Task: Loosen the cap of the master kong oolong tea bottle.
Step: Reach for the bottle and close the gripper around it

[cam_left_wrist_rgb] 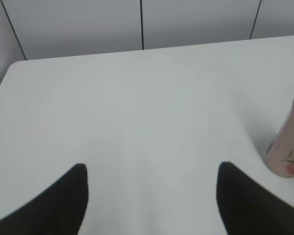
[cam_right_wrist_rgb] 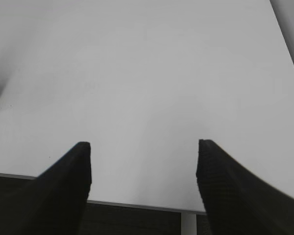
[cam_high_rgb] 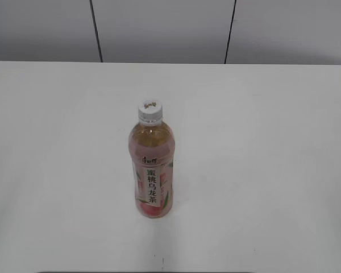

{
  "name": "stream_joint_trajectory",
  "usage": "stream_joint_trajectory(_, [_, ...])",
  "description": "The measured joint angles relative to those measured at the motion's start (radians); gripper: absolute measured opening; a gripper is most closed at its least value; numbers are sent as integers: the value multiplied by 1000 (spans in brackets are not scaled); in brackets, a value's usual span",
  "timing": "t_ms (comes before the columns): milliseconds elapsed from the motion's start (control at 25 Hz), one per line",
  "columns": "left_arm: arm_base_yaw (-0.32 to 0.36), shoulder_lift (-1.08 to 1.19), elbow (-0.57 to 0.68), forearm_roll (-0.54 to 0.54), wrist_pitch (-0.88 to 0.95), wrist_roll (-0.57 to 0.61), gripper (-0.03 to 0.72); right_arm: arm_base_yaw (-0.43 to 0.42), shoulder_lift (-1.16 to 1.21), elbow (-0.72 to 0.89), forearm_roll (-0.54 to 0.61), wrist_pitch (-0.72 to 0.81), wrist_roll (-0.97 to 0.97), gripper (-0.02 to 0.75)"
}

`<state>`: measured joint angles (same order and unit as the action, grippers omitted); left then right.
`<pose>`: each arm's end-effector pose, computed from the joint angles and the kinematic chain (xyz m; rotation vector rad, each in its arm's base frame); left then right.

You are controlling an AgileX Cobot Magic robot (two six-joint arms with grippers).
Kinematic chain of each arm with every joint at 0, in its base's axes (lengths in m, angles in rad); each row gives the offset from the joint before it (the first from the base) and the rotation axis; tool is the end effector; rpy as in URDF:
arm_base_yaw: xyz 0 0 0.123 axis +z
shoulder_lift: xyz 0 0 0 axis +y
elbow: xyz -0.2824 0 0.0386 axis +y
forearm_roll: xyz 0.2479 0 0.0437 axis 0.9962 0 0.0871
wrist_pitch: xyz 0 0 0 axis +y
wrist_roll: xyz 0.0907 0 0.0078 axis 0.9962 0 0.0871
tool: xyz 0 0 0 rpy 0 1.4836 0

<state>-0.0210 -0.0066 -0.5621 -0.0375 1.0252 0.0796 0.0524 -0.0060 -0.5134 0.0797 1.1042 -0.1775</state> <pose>-0.0125 -0.0027 0.2971 0.0999 1.9370 -0.0051 -0.0097 0.0060 0.2775 -0.2436 2.0514 0.0186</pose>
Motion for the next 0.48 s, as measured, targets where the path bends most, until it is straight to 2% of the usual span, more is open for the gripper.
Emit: stream_joint_trajectory(480, [0, 0, 0, 0, 0, 0, 496, 0, 0, 0, 0, 0, 0, 511])
